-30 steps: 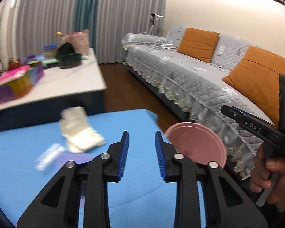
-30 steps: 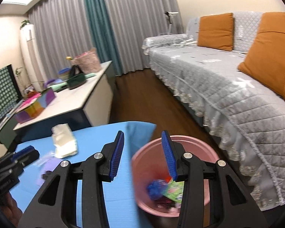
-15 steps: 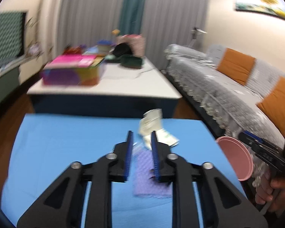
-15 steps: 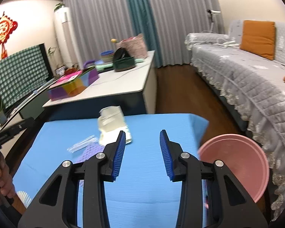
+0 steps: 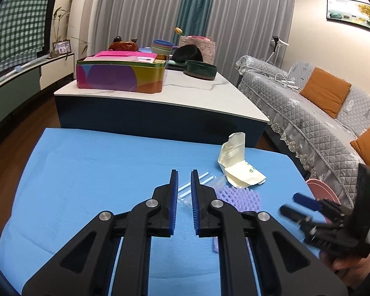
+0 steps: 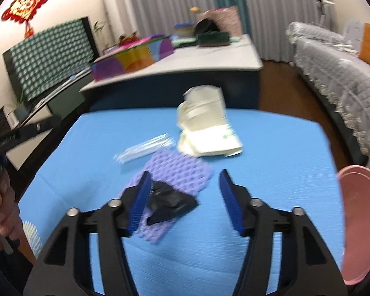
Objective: Collect trash
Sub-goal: 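Grasp the black cloth with the right gripper while the left gripper grasps the clear plastic tubes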
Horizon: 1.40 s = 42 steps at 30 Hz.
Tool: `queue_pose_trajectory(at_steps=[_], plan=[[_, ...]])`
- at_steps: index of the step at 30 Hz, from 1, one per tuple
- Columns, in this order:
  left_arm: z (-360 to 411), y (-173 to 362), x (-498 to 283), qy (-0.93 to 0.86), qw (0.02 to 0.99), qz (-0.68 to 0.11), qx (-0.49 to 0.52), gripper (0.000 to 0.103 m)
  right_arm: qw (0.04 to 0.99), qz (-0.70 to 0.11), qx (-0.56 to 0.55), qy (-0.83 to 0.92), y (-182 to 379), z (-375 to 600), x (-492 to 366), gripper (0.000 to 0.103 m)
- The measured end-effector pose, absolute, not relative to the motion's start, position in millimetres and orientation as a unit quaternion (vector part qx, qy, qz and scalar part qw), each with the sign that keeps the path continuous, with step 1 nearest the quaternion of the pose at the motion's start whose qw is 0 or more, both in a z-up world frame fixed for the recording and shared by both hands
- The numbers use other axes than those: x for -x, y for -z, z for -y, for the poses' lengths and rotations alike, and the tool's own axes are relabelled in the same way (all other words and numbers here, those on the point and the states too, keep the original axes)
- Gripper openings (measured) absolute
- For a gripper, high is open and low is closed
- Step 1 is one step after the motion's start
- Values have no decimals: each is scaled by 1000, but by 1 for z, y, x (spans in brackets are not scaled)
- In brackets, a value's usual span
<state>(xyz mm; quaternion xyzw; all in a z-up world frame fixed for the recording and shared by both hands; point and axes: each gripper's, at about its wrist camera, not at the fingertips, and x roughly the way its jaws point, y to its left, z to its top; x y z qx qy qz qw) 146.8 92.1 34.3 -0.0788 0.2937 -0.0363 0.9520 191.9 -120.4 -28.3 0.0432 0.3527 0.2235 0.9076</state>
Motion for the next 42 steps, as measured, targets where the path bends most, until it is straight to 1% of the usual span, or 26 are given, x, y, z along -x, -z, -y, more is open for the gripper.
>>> queue_pose_trajectory(at_steps=[1, 4, 8, 9, 14, 15, 16, 17, 19, 20, 22, 23, 29, 38, 42], plan=[[-92, -33, -148, 38, 952, -295, 77, 10, 904, -359, -34, -230, 32, 113, -193, 72], [-90, -27, -151, 42, 950, -302, 72, 10, 896, -374, -13, -238, 42, 99, -195, 74], [-85, -18, -157, 52, 946, -314, 69, 10, 886, -399, 6, -238, 56, 90, -200, 74], [-84, -17, -159, 54, 945, -316, 68, 10, 883, -403, 10, -239, 58, 89, -201, 73], [-74, -3, -172, 67, 937, -335, 66, 10, 882, -400, 14, -250, 55, 95, -198, 44], [-72, 2, -177, 68, 935, -342, 68, 11, 882, -399, 15, -251, 53, 97, -198, 30], [-70, 6, -179, 68, 933, -346, 70, 11, 882, -397, 13, -252, 52, 98, -198, 21], [-68, 11, -184, 68, 931, -352, 72, 13, 884, -393, 8, -252, 49, 102, -197, 19], [-63, 20, -191, 65, 926, -365, 72, 24, 888, -387, 1, -250, 45, 110, -197, 15], [-60, 25, -194, 59, 925, -369, 67, 33, 889, -384, -1, -249, 43, 113, -197, 14], [-56, 31, -199, 51, 923, -375, 61, 41, 894, -377, -6, -243, 40, 121, -197, 14], [-54, 35, -203, 47, 922, -380, 59, 42, 896, -373, -8, -239, 39, 125, -197, 14], [-52, 47, -217, 3, 919, -392, 47, 43, 904, -364, -26, -221, 34, 146, -204, 14], [-71, 58, -235, -25, 911, -404, 84, 44, 910, -358, -43, -207, 30, 162, -209, 14], [-67, 64, -239, -20, 906, -416, 80, 44, 910, -362, -49, -196, 33, 168, -212, 14]])
